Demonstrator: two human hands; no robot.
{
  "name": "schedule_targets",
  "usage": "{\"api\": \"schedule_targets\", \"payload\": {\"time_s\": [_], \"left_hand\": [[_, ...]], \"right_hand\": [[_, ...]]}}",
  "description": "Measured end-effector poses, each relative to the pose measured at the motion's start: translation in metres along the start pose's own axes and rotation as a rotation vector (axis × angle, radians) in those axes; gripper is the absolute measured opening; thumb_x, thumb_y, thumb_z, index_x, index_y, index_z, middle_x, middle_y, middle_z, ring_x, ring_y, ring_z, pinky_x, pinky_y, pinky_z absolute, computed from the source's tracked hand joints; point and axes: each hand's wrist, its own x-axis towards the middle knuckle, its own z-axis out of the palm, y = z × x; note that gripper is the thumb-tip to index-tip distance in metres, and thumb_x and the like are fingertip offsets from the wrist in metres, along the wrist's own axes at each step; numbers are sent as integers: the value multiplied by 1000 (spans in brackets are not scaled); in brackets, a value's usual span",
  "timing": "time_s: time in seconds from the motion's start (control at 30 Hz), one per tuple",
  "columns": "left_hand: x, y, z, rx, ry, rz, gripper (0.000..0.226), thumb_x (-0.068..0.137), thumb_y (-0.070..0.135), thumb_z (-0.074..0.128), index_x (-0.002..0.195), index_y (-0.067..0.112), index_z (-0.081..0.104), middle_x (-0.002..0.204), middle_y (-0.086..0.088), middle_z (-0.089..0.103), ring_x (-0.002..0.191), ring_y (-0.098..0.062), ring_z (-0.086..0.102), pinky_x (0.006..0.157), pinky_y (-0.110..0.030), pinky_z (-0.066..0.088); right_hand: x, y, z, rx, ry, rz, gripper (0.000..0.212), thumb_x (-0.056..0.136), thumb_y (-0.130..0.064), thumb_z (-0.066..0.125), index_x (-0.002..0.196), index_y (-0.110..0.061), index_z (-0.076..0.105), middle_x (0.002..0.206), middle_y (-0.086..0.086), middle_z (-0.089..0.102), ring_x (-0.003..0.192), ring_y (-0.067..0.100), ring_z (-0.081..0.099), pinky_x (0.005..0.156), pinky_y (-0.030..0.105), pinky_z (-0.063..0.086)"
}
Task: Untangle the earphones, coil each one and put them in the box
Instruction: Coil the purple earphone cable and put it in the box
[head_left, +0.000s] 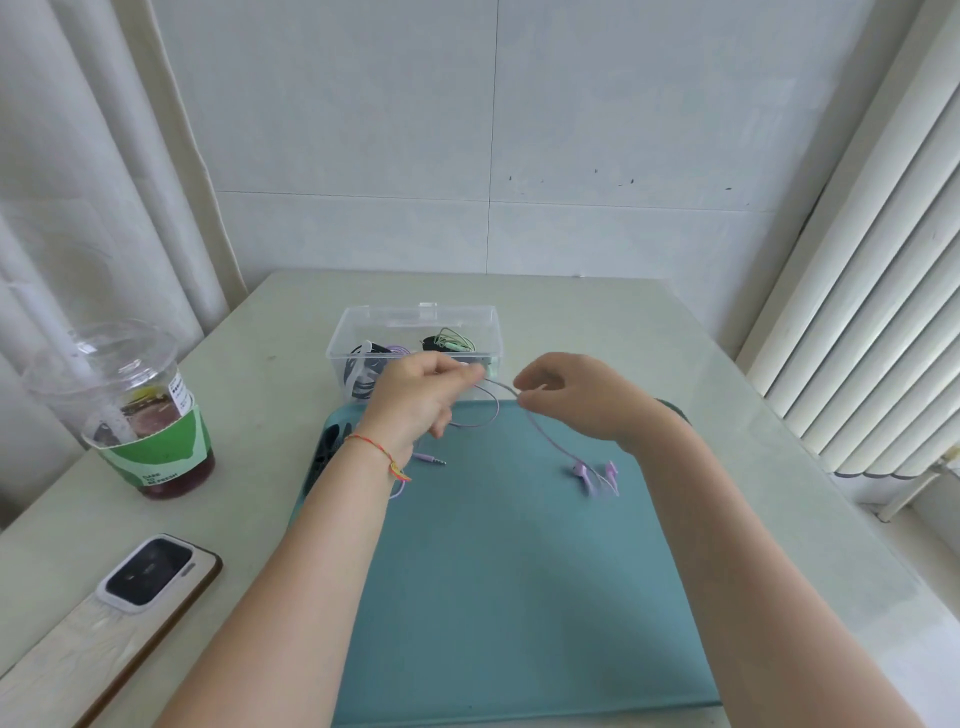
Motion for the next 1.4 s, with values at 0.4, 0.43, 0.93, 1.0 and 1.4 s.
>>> {"api": "schedule_targets", "payload": {"time_s": [0.4, 0.43, 0.93, 1.0, 1.4], "left_hand": [[-6, 6, 11, 110, -123, -23, 9, 91, 23, 60, 85, 15, 59, 47, 7, 46, 42, -13, 33, 44, -23, 25], [-6, 8, 9, 77, -125, -39, 9, 92, 21, 57, 87, 13, 60, 48, 5, 47, 41, -15, 32, 43, -22, 25], [-6, 9, 13, 52, -116, -16, 13, 93, 14, 53, 106, 14, 54, 50, 4, 50, 36, -9, 34, 38, -19, 25], [-7, 11, 12, 28, -130, -25, 12, 93, 15, 54, 105, 15, 54, 56, 1, 50, 37, -10, 34, 39, -19, 23], [-3, 5, 6, 222, -94, 16, 17, 87, 19, 62, 70, 19, 65, 43, 14, 42, 42, -5, 38, 53, -24, 32]], "right_hand": [[-2, -4, 7, 367, -199, 12, 20, 94, -26, 60, 104, -9, 66, 59, -3, 49, 47, 14, 35, 45, 21, 28], [-1, -2, 6, 340, -171, 30, 17, 93, -21, 60, 98, -8, 69, 54, -4, 45, 47, 14, 33, 45, 21, 27], [-2, -18, 18, 111, -36, -151, 20, 89, -21, 64, 109, -21, 60, 89, -4, 73, 79, 10, 67, 69, 25, 50], [1, -16, 19, 86, -6, -129, 8, 91, -19, 61, 98, -17, 62, 72, -1, 70, 57, 11, 62, 57, 24, 45], [10, 4, 4, 190, 509, -24, 37, 86, -2, 48, 115, -18, 65, 112, -6, 63, 100, 9, 55, 83, 20, 39]]}}
